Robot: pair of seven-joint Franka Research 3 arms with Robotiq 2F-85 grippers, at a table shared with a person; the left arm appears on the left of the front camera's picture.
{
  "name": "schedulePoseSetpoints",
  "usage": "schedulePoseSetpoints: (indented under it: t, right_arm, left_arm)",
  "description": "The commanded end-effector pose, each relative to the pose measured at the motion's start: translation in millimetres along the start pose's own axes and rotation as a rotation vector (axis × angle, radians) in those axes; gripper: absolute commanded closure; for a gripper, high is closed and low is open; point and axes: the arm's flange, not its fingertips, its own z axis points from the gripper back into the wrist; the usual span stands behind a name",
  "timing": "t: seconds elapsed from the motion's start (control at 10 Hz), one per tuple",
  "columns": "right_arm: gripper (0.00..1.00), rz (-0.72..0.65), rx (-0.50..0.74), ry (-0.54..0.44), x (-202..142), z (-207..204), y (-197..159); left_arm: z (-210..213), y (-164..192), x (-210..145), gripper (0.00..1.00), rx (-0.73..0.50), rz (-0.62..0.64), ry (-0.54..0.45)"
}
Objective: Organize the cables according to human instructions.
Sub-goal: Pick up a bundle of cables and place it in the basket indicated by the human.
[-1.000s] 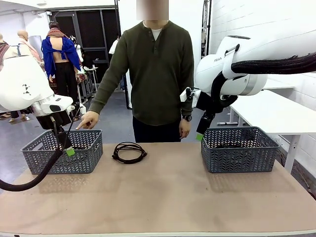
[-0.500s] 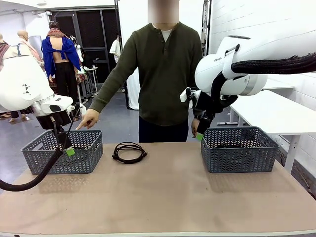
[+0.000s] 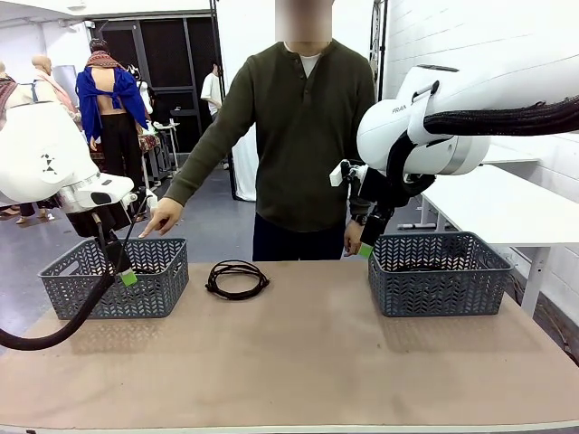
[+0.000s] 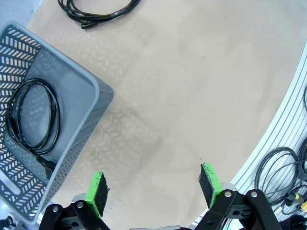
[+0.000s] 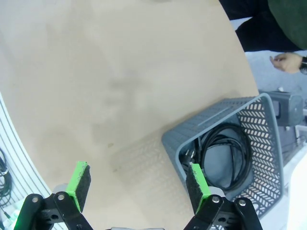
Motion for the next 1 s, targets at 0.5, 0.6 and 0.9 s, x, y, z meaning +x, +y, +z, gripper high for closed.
schedulePoseSetpoints:
  t: [0.5,0.6,0.9]
  right_arm:
    - [0.00,0.000,0.001,0.004,0.3,0.5,0.1]
    - [0.00,0.000,0.001,0.004,0.3,0.5,0.1]
    - [0.00,0.000,0.001,0.004,0.3,0.5,0.1]
  left_arm:
    - [-5.3,-0.3,31.9,0.00,0.005,-0.185,0.060]
    - [-8.6,0.0,53.8,0.00,0.009,-0.269,0.093]
    - [-26.7,-1.8,106.8,0.00,0.013,-0.488,0.131]
